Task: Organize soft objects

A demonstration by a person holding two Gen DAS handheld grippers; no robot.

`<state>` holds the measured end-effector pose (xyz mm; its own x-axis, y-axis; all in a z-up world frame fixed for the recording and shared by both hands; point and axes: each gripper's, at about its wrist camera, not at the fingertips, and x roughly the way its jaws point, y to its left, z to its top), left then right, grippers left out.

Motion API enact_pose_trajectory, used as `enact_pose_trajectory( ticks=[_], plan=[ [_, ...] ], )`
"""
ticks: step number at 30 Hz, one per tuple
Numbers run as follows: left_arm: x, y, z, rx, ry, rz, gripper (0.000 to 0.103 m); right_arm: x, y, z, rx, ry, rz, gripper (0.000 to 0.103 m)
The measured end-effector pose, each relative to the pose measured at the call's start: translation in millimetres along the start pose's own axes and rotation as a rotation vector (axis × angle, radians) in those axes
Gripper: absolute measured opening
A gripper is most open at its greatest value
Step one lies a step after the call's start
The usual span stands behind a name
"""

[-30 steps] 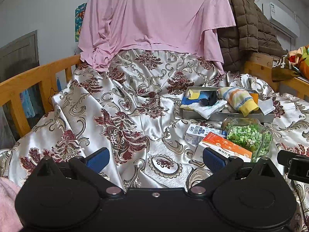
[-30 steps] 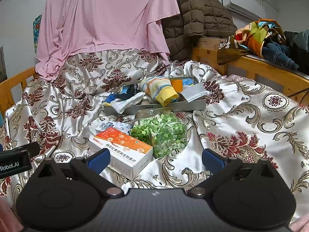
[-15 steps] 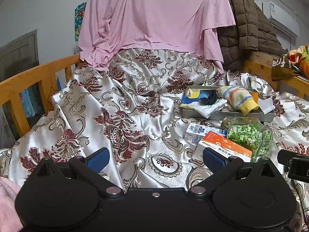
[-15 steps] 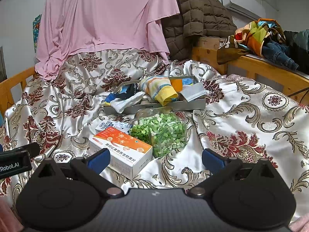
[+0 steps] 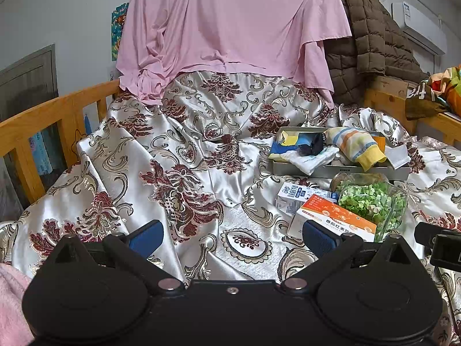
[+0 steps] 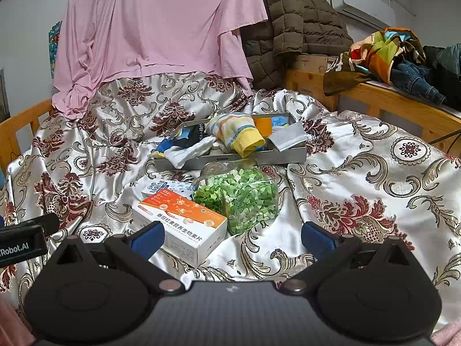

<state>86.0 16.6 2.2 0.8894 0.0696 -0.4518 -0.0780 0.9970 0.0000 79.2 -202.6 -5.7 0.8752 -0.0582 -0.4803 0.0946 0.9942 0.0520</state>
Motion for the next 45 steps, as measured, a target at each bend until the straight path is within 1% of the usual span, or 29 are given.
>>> enact_pose_trajectory(
  ticks=[12,19,23,27,30,45],
  plan=[
    [0.1,-0.1,-0.6,0.002,0.003,0.001,0.102,-0.1,-0.4,0.5,0.000,0.001,0.000,0.103],
    [-0.9,-2.0,-9.5,0.030,0.014,-0.002,0.102,-0.1,-0.6,0.7,0.000,0.001,0.001,0.103],
    [-0.5,-1.5,-9.6,0.027,0.032,0.005,0.102,-0.1,-0.7,0.6,0.000,0.002,0.001,0.103],
    [0.6,1.1,-7.7,0.014,0.052,0.033,0.102,-0.1,-0.5,0.8,0.001,0.002,0.000,0.103],
    [-0.6,3.9,-7.6,0.001,0.066,0.033,0.102,-0.1,-0.6,1.1,0.000,0.003,0.001,0.103],
    [3.8,-0.5,0.0,0.037,0.063,0.035,0.102,-0.5,-1.0,1.0,0.001,0.005,0.000,0.103]
  ],
)
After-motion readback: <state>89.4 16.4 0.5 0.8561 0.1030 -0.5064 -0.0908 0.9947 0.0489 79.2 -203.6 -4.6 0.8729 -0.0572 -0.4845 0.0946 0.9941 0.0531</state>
